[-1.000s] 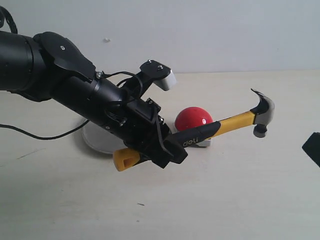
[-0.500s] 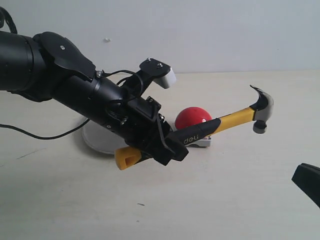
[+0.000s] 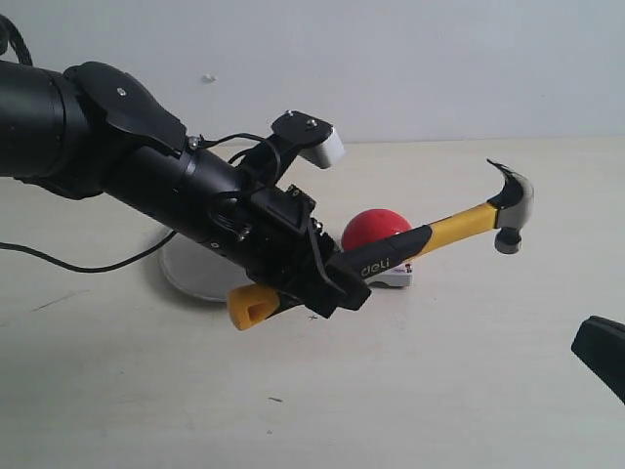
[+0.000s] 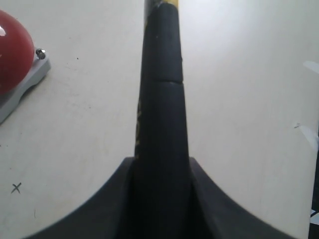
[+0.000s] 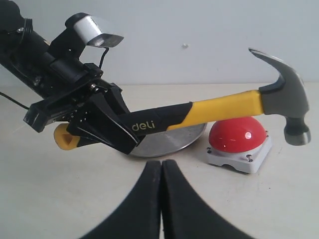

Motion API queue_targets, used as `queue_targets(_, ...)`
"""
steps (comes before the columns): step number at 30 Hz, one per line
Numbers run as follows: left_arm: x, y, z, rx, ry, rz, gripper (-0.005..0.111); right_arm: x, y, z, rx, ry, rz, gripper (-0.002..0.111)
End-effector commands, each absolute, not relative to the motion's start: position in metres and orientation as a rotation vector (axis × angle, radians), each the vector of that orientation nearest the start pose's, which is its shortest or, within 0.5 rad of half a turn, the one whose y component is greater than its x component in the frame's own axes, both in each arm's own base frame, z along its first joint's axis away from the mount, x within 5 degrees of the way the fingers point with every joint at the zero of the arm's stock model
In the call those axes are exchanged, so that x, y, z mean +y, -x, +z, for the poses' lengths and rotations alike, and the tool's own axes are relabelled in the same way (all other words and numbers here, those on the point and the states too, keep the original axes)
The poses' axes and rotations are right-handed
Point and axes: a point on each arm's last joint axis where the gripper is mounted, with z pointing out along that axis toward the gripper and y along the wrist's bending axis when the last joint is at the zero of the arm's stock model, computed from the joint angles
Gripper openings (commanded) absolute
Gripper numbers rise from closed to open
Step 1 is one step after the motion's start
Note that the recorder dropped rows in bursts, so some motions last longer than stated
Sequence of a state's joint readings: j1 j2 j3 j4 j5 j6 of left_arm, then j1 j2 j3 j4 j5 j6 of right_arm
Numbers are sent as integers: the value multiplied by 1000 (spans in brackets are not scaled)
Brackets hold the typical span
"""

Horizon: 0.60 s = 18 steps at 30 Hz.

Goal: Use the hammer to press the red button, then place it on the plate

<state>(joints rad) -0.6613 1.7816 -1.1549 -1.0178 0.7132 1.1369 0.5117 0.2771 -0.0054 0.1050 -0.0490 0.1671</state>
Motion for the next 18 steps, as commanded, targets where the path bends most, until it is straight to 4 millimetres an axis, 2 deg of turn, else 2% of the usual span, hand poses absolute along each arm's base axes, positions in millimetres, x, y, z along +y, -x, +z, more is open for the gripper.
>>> queue_targets(1,-267,-260,234,2119,-1248,-939,0,38,-69,200,1716,215,567,0)
queue_targets(8,-268,-262,235,2118,-1199,-940,0,38,-69,200,1714,213,565,0)
queue_targets(18,-267,-262,243,2102,-1173,-943,0,9,-64,212,1534,-94,312,0)
